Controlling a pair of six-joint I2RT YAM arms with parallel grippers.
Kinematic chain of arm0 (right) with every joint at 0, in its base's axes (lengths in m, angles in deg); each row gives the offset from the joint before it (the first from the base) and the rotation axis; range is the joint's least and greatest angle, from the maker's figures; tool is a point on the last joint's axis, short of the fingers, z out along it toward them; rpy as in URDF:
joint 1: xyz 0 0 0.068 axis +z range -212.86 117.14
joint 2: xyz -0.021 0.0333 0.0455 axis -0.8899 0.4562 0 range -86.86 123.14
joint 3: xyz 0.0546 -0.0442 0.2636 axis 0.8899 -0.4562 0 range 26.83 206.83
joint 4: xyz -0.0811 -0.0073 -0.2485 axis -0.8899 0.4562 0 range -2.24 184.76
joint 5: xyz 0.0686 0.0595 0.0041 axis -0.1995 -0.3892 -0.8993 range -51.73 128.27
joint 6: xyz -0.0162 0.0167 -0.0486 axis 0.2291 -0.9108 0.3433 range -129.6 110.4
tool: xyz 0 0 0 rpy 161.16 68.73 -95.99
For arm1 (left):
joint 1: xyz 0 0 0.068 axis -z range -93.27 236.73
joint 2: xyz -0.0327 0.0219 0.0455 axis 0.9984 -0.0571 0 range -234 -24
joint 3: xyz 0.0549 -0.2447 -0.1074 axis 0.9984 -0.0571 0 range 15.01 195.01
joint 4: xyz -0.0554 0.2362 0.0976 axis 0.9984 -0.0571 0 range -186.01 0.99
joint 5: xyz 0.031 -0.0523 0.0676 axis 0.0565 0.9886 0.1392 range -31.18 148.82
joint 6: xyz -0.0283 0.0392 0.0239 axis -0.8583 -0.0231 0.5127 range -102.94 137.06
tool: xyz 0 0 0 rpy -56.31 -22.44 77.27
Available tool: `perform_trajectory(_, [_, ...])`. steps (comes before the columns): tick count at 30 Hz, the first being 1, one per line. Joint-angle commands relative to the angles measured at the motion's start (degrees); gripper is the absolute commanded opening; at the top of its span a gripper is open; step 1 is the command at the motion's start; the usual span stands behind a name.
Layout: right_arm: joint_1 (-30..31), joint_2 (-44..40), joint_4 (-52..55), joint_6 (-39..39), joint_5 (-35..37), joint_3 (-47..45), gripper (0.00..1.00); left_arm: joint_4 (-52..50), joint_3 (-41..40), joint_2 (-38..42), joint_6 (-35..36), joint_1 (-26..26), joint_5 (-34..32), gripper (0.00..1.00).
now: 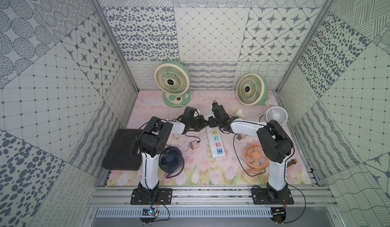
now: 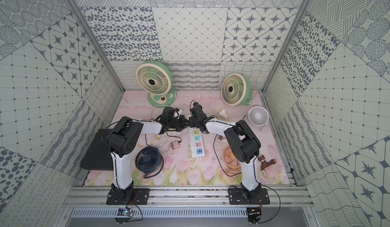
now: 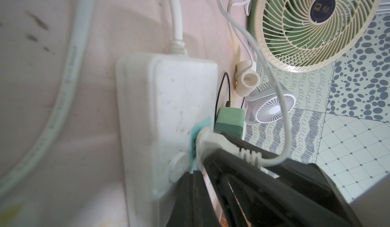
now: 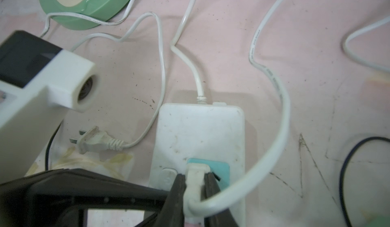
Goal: Unplug the desk fan from the power strip
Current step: Remove the plug from the socket.
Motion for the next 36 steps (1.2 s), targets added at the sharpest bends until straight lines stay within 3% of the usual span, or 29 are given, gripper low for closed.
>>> perform_trajectory(1, [3.5, 0.1, -0.7, 3.6, 4.6, 2.5, 0.00, -9.2, -1.0, 0.0, 0.9, 0.2, -3.1, 0.00])
perform_trajectory(4, [4.0, -0.2, -0.5, 4.3, 6.3, 2.3, 0.00, -9.2, -1.0, -0.1, 0.9, 0.2, -3.0, 0.00])
perform_trajectory(11, [-1.2, -1.1, -5.5, -4.7, -4.9, -1.3, 0.00, -9.0, -1.3, 0.1, 1.0, 0.2, -2.9, 0.00])
perform_trajectory(18, [5.5, 0.2, 0.4, 5.6, 8.5, 3.5, 0.00, -9.0, -1.2, 0.3, 0.8, 0.2, -3.0, 0.00])
perform_trajectory(24, [-1.3, -2.0, -5.6, -4.8, -4.1, -2.2, 0.00, -9.2, -1.4, 0.5, 0.9, 0.2, -3.1, 0.00])
perform_trajectory(31, [4.3, -0.1, 0.2, 3.7, 5.9, 2.9, 0.00, -9.1, -1.7, 0.7, 1.1, 0.2, -3.4, 0.00])
perform_trajectory(33, [3.7, -0.4, 0.0, 2.5, 4.7, 2.6, 0.00, -9.1, -1.7, 0.7, 1.1, 0.2, -3.3, 0.00])
perform_trajectory(36, [0.2, -1.5, -3.6, -2.8, -2.4, -0.3, 0.00, -9.3, -1.7, 0.8, 1.0, 0.2, -3.3, 0.00])
